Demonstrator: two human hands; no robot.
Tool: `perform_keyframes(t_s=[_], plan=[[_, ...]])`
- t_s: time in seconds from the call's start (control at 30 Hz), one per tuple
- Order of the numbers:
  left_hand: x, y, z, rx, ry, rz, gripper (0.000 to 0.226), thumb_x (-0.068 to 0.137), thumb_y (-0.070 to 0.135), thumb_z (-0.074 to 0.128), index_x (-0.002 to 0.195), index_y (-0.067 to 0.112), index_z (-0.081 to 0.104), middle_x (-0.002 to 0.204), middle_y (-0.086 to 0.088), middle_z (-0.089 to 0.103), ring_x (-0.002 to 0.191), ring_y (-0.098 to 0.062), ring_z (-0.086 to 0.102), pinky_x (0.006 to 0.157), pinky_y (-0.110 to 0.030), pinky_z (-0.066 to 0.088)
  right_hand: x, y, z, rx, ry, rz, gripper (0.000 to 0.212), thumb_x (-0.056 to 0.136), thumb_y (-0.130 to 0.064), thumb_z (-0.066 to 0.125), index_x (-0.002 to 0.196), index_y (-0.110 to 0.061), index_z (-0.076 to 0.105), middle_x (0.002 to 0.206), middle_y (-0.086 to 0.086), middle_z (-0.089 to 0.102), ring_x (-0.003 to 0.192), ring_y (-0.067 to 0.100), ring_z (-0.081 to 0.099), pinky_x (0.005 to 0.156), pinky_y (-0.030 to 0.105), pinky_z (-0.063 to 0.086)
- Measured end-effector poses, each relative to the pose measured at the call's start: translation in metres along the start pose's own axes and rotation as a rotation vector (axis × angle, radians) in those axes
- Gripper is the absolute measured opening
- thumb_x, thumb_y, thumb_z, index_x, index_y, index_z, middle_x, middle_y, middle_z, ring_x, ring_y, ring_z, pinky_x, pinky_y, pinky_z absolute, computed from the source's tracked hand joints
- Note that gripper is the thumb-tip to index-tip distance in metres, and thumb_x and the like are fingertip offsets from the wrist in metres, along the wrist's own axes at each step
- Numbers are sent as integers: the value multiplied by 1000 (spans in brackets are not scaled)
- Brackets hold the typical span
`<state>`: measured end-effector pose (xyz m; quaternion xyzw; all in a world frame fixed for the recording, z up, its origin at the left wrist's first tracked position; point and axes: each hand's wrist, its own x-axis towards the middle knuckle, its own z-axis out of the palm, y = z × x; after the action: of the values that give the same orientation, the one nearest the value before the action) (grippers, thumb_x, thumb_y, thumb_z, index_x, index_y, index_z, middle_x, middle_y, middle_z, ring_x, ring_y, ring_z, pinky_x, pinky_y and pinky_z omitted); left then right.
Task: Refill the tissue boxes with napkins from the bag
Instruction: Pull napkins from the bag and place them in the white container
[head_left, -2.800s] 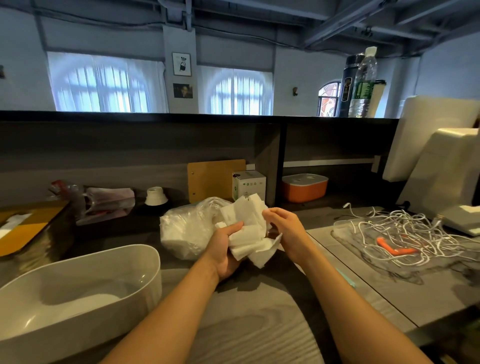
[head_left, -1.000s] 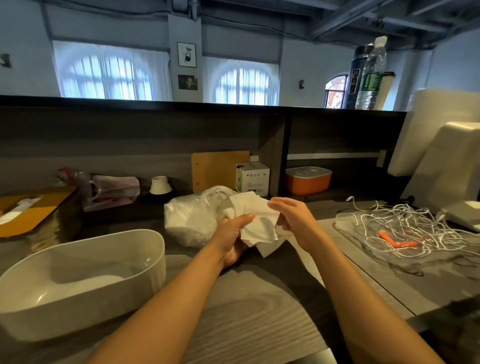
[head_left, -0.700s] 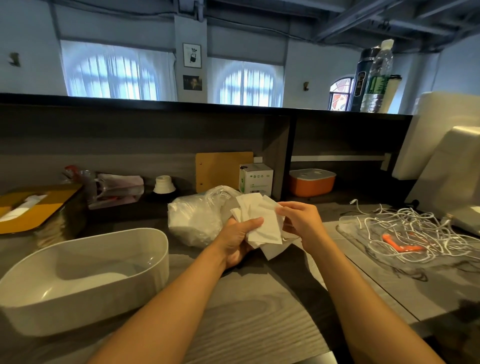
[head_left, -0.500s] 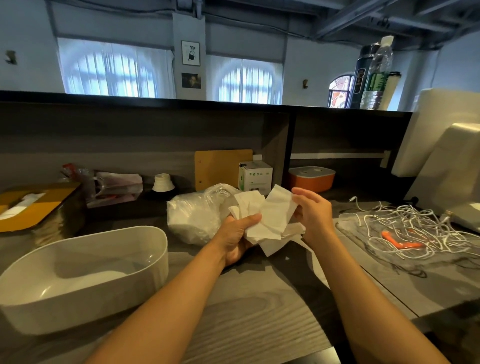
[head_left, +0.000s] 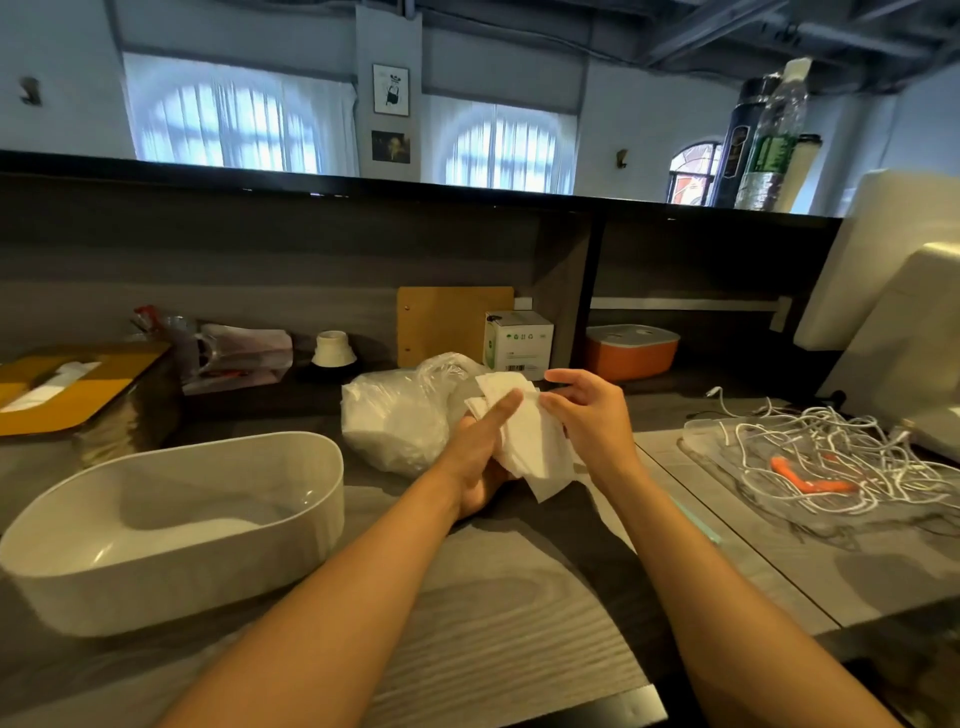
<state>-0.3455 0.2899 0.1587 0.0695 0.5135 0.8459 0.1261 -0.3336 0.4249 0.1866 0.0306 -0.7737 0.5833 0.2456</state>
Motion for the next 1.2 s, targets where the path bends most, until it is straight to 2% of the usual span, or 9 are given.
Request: perform_keyframes(t_s=[0.2,0.3,0.37,0.5,0.63,0.87,0.97,1.13,1.2], plan=[[5,-8,-2,45,70,129,46,89,5,69,132,14,56,118,-10,70,111,-28,66,93,-48,56,2,1,0,4,50,70,42,93,-25,65,133,-16,56,113,-3,62,98,8,59,85,26,50],[6,-7,-2,49,160,195,44,90,11,69,132,15,56,117,-8,70,107,-26,68,88,-47,58,-1,-4,1,-25,-114,227,39,94,-30,63,130,-13,58,115,4,63,104,20,59,90,36,50],[5,-7,0,88,179,216,40,93,21,67,131,17,56,113,-5,71,101,-23,70,83,-42,60,-5,-5,3,-72,-199,248,30,93,-28,65,121,-16,64,107,1,65,97,16,59,78,31,51],[3,-4,2,41,189,127,36,100,44,50,130,24,54,114,-7,72,100,-25,71,85,-46,59,-4,-2,-1,-91,-116,89,10,91,-22,68,99,-17,68,93,-2,67,90,15,63,68,28,53],[-1,1,2,-57,193,43,28,105,38,43,125,23,56,109,-8,71,96,-26,70,78,-41,59,-3,2,-1,-128,-65,4,8,94,-19,62,102,-19,66,90,-9,64,86,7,61,65,21,48],[-3,5,4,-168,189,-33,25,105,35,43,118,20,57,105,-11,71,90,-28,69,75,-43,59,-2,-7,-14,340,143,112,4,95,-18,61,94,-21,64,101,-1,66,97,17,63,75,29,55],[-2,7,1,-221,153,-39,38,103,46,43,121,18,60,109,-13,72,98,-31,69,80,-45,59,-3,-14,-19,612,40,165,12,96,-16,59,107,-19,63,107,1,64,99,21,64,77,33,59],[-4,6,2,-251,146,-19,47,99,56,43,116,18,64,106,-15,73,101,-34,68,85,-48,56,-10,-14,-3,267,-154,193,17,99,-15,52,112,-16,63,105,3,66,100,25,64,71,32,55],[-6,5,2,-247,138,-18,47,97,58,43,115,19,63,109,-14,72,103,-33,67,84,-46,56,-10,-10,8,82,-204,207,27,98,-17,55,125,-17,58,107,-6,60,102,17,57,70,25,48]])
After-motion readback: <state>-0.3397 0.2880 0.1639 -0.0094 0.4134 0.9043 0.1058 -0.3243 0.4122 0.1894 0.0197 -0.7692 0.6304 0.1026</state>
